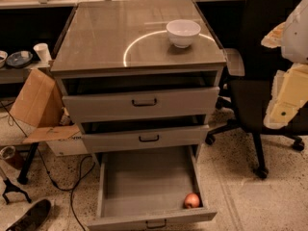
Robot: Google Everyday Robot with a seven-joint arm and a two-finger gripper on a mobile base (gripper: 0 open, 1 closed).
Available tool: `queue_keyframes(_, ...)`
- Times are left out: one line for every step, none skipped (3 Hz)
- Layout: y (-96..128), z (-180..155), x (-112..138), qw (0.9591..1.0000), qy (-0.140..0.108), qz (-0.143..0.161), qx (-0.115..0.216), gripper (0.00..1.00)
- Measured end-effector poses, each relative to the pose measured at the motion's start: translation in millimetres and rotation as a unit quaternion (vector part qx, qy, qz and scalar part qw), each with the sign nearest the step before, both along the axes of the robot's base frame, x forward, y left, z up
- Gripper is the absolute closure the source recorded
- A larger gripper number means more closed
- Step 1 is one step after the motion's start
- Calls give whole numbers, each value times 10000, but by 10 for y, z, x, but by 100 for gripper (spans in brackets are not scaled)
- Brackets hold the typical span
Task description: Pick apple from bottom drawer and place on counter
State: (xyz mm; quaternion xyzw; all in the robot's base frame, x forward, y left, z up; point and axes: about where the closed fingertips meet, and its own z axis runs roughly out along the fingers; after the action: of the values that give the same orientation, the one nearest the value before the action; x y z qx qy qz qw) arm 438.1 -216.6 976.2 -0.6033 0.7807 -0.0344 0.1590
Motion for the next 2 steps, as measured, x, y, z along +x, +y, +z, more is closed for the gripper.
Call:
queue_keyframes(0,0,0,10000,0,0,1,0)
queue_keyframes(59,-51,20,9995,-156,146,239,0)
